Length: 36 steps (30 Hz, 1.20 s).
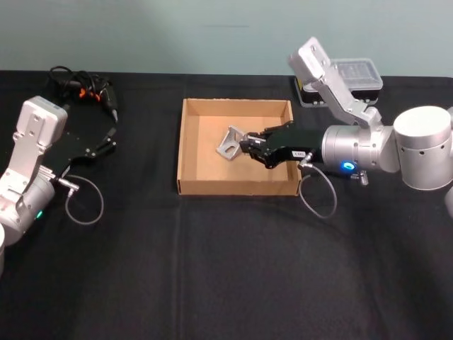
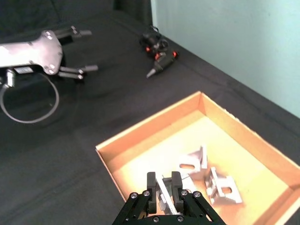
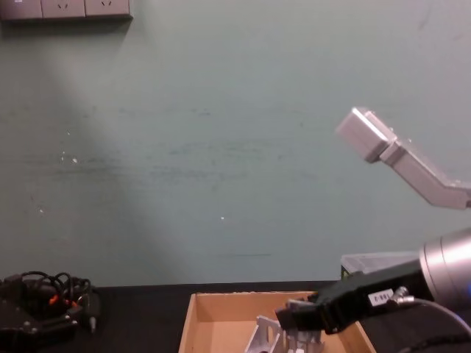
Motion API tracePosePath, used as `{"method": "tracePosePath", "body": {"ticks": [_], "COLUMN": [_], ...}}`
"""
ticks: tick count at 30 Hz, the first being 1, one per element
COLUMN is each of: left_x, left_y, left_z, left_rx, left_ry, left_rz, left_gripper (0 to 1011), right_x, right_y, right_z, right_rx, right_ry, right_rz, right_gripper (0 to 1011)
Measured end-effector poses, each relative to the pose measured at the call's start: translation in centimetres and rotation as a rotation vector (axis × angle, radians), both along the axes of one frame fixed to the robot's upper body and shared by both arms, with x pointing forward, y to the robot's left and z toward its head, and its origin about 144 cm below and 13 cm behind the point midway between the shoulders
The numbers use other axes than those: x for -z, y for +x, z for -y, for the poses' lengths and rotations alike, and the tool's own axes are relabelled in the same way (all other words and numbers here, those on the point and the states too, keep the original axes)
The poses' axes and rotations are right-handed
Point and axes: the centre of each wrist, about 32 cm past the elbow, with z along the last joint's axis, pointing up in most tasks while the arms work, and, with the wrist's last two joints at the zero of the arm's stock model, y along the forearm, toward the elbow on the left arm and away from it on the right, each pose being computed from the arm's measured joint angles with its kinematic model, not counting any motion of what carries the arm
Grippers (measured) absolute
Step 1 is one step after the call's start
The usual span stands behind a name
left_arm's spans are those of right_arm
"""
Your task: Use one hand to pick up the angle iron from the table and place it into the box.
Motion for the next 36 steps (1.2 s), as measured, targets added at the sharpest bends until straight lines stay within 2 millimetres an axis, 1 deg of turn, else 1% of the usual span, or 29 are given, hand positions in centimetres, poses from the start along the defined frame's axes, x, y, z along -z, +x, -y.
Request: {"method": "tracePosePath", "body": {"ticks": [12,24,27,28,30,33,34,35,36], "left_x": [0.0,0.0,0.0,0.0,0.0,0.0,0.0,0.0,0.0], "left_y": [0.0,0.0,0.0,0.0,0.0,0.0,0.0,0.0,0.0], "left_z": [0.0,0.0,0.0,0.0,0.0,0.0,0.0,0.0,0.0], "left_rx": [0.0,0.0,0.0,0.0,0.0,0.0,0.0,0.0,0.0], "left_ry": [0.0,0.0,0.0,0.0,0.0,0.0,0.0,0.0,0.0], "left_rz": [0.0,0.0,0.0,0.0,0.0,0.0,0.0,0.0,0.0], "left_gripper": [1011,1011,1011,1011,1011,1011,1011,1011,1011], "right_x": [1.7,1.9,1.9,1.9,1.8,1.8,1.8,1.8,1.8], "right_y": [0.3,0.3,0.3,0.3,0.3,0.3,0.3,0.3,0.3], "right_z": [-0.1,-0.3,-0.3,-0.3,-0.3,-0.3,-0.3,-0.3,-0.3], "right_rx": [0.047,0.045,0.045,0.045,0.045,0.045,0.045,0.045,0.045], "right_ry": [-0.034,-0.035,-0.035,-0.035,-0.035,-0.035,-0.035,-0.035,-0.035], "right_rz": [-0.039,-0.037,-0.037,-0.037,-0.037,-0.037,-0.037,-0.037,-0.037], "right_gripper": [198,198,261,314,354,470,470,529,551]}}
